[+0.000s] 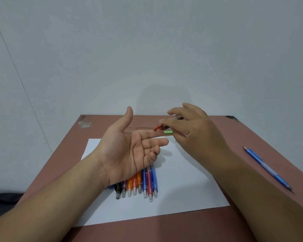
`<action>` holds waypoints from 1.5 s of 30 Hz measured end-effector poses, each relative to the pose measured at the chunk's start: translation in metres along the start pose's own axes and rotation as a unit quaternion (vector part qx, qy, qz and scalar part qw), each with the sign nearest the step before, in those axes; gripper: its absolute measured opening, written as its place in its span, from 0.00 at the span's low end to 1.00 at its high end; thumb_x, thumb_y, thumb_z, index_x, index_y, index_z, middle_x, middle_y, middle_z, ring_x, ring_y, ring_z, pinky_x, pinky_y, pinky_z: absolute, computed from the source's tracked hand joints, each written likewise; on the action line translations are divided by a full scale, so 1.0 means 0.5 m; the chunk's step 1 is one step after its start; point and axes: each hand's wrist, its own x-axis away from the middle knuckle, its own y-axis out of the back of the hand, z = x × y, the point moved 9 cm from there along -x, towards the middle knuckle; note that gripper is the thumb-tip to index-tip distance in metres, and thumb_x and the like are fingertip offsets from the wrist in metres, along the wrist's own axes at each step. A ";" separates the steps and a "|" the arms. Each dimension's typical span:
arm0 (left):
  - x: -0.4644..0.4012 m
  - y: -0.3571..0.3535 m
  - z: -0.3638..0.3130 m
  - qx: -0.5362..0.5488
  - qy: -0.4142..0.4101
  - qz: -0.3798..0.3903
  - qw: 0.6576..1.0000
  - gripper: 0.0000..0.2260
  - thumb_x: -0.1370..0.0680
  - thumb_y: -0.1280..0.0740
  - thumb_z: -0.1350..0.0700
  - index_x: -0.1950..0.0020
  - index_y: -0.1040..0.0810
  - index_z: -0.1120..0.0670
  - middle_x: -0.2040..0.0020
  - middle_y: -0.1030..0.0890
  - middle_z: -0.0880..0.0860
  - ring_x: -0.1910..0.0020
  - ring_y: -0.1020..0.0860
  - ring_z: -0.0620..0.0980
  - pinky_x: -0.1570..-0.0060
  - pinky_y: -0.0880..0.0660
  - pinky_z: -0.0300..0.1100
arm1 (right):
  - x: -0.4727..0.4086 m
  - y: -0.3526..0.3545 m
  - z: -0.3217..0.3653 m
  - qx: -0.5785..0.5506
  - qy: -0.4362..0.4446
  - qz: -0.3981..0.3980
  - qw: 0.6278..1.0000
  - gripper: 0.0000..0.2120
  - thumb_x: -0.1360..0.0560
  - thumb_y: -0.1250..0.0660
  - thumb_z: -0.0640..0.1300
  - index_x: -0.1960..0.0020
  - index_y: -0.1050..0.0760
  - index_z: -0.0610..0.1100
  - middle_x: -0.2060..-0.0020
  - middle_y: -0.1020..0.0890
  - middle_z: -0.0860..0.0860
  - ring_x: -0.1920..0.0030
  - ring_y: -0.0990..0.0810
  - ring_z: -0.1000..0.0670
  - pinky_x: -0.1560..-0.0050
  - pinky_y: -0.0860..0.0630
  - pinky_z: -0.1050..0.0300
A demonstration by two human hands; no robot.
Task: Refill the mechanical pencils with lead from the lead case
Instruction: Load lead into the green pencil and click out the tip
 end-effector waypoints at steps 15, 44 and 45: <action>0.002 0.007 -0.005 0.011 -0.008 -0.022 1.000 0.43 0.24 0.42 0.28 0.32 0.26 0.67 0.49 0.17 0.63 0.63 0.21 0.52 0.66 0.21 0.40 | -0.003 0.001 0.007 0.024 -0.035 0.027 0.999 0.44 0.20 0.32 0.42 0.21 0.59 0.67 0.51 0.20 0.57 0.51 0.27 0.51 0.59 0.20 0.52; 0.004 0.002 -0.001 0.004 -0.002 -0.025 1.000 0.44 0.24 0.43 0.28 0.32 0.26 0.67 0.49 0.17 0.63 0.63 0.21 0.52 0.66 0.21 0.40 | 0.001 -0.003 -0.006 0.009 -0.009 0.016 1.000 0.31 0.25 0.30 0.30 0.29 0.25 0.55 0.48 0.19 0.56 0.48 0.25 0.46 0.58 0.20 0.47; 0.004 0.002 -0.001 0.004 -0.001 -0.025 1.000 0.44 0.24 0.43 0.28 0.32 0.26 0.67 0.49 0.17 0.63 0.63 0.21 0.52 0.66 0.21 0.40 | 0.002 -0.004 -0.005 0.009 -0.006 0.019 1.000 0.30 0.26 0.30 0.29 0.29 0.24 0.54 0.48 0.18 0.55 0.48 0.25 0.46 0.58 0.20 0.46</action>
